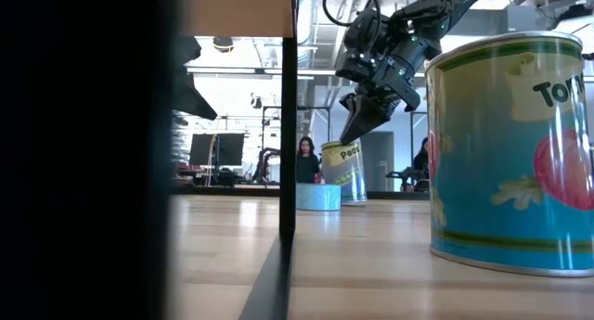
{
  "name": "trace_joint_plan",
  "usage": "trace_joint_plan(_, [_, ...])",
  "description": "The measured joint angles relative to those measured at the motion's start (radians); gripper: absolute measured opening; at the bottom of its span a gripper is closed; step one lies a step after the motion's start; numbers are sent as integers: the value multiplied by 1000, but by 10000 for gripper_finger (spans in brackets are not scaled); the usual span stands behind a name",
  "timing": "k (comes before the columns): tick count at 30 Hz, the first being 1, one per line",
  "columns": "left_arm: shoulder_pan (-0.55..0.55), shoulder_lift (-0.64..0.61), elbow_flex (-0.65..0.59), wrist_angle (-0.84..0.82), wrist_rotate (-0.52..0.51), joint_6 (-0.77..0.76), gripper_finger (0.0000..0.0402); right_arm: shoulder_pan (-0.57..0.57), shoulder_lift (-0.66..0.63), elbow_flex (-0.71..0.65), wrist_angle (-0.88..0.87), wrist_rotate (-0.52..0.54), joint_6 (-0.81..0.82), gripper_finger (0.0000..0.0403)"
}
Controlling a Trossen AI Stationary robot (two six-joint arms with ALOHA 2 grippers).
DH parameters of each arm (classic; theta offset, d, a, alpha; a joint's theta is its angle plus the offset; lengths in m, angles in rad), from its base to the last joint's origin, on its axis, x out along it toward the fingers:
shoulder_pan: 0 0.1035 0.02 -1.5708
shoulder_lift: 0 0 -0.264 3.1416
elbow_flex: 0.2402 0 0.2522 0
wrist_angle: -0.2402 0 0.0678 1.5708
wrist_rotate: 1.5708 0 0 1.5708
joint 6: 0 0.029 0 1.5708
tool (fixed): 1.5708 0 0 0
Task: Pick and place cans onto a shelf
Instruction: Move the canned peas to the middle of the table, then adjust the canned goods on the shelf
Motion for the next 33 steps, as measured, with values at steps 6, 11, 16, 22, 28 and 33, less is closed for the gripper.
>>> trace_joint_plan(6, [0, 0, 0, 0, 0, 0, 0, 0, 0, 0, -4, 0, 15, 53])
trace_joint_plan(11, [0, 0, 0, 0, 0, 0, 0, 5, 1, 1, -3, 0, 15, 76])
trace_joint_plan(16, [0, 0, 0, 0, 0, 0, 0, 19, -43, 4, 0, -1, 14, 87])
trace_joint_plan(22, [0, 0, 0, 8, 30, 0, 0, 23, -177, 1, -55, 12, -18, 61])
trace_joint_plan(28, [0, 0, 7, 35, 115, 3, 0, -70, -317, -170, 87, -226, 38, 11])
trace_joint_plan(33, [-3, 0, 89, -43, 127, 22, 0, -102, -400, -363, 387, -237, 166, 6])
